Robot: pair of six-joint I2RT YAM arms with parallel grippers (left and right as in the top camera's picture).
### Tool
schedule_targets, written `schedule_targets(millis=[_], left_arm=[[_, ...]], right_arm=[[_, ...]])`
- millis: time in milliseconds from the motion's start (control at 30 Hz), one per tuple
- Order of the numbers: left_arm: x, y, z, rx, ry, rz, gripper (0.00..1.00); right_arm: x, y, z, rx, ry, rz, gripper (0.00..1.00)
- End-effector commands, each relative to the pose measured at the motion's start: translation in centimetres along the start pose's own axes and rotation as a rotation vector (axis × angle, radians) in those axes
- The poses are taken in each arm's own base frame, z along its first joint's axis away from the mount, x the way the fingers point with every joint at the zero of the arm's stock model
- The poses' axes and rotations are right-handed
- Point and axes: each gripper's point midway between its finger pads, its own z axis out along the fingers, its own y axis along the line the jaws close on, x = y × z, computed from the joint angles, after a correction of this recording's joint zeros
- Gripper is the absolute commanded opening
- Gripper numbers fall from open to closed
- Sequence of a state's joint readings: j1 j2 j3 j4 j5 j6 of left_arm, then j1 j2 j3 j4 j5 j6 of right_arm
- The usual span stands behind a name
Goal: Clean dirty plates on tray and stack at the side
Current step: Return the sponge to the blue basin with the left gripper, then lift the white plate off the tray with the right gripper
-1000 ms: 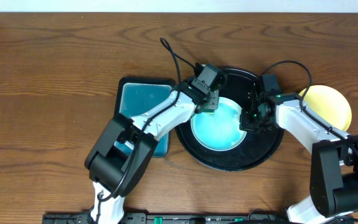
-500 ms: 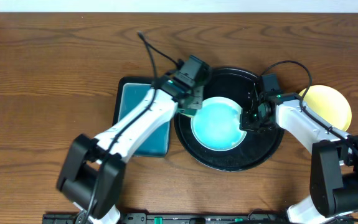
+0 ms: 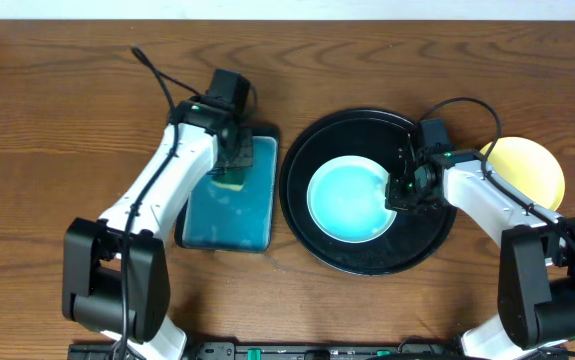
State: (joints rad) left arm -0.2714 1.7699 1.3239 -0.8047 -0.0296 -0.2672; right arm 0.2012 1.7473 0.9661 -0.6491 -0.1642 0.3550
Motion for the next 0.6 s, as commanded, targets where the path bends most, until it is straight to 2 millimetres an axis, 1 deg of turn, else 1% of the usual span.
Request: schedule_targets(millis=[0,100,133,233,300,500,567], left_arm=[[1.9,1.4,2.6,-0.037,0.085,0.018,0.07],[3.0,1.7,4.2,-0.05,0.135,0.022,0.08],[3.4,1.5,4.7,-0.044,0.155,0.025,0.07],[4.4,-0.1,5.8,0.045,0.211,0.052,0.08],[4.7,-0.7,6.3,0.079,0.231,0.055,0.08],[5.0,-0.7,7.9,0.071,0.254,0.055,0.09],[5.2,-0.7,8.2,0.069,0.262,0.054,0.15]], right_arm=[[1.0,-1.9,1.1,0.097,0.032,-0.001,0.01],[1.0,-1.9,1.1,0.093,0.033,0.0,0.01],[1.0,-1.8,1.1,0.093,0.033,0.0,0.01],[1.0,-1.8,1.2,0.093,0.033,-0.001,0.01],[1.0,-1.8,1.2,0.093,0.034,-0.001,0.01],[1.2,-1.9,1.1,0.096,0.041,-0.001,0.01],[1.2,-1.9,1.1,0.096,0.041,-0.001,0.01]])
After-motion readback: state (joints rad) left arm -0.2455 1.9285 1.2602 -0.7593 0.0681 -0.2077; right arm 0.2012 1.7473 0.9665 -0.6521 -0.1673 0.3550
